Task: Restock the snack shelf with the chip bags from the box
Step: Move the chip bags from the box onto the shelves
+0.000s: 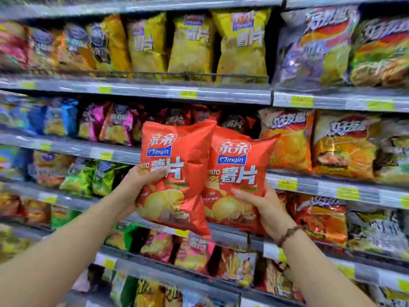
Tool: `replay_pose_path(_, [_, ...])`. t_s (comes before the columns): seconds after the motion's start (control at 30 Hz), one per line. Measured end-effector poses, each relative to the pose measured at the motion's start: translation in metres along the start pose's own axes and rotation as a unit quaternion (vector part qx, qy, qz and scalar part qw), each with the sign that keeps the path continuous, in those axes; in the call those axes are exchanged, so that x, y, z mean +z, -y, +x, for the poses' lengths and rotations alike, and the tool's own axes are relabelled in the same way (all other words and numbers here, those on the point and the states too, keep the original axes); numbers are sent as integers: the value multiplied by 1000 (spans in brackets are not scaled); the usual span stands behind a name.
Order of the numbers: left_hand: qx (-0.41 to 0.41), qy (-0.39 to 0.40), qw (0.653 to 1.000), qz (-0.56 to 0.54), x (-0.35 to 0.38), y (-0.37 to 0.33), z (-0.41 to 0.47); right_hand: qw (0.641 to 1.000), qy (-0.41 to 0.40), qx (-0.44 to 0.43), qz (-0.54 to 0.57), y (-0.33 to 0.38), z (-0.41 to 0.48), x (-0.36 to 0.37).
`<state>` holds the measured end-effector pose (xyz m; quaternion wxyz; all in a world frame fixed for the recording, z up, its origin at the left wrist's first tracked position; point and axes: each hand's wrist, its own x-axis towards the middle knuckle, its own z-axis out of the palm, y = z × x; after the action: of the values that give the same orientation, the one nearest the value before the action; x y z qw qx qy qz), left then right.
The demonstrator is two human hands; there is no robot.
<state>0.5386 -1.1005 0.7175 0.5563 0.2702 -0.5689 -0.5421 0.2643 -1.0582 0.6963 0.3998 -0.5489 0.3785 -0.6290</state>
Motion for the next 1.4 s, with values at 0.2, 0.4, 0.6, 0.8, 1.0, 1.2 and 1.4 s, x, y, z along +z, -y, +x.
replay_pose_path(0.2, [138,-62,988,-18,-44,-39,51,994,-41,-102,-18,25,56,36])
replay_pose_path(0.4, [275,-82,956,64,-94,-50,110,974,-93,-187,-90,29,113,69])
replay_pose_path(0.6, [302,-60,945,108,-130,-47,178,950,-133,-224,-172,18,157,93])
replay_pose_path(0.8, [238,5,965,110,-143,-17,218,934,-147,-190,-263,-2,178,76])
replay_pose_path(1.0, [172,-2,980,99,-138,-3,258,933,-138,-139,-302,-4,203,61])
replay_pose_path(1.2, [98,6,994,56,-135,-6,277,941,-142,-126,-281,-1,216,40])
replay_pose_path(1.4, [-19,26,999,42,-125,-16,309,945,-108,-114,-287,12,221,24])
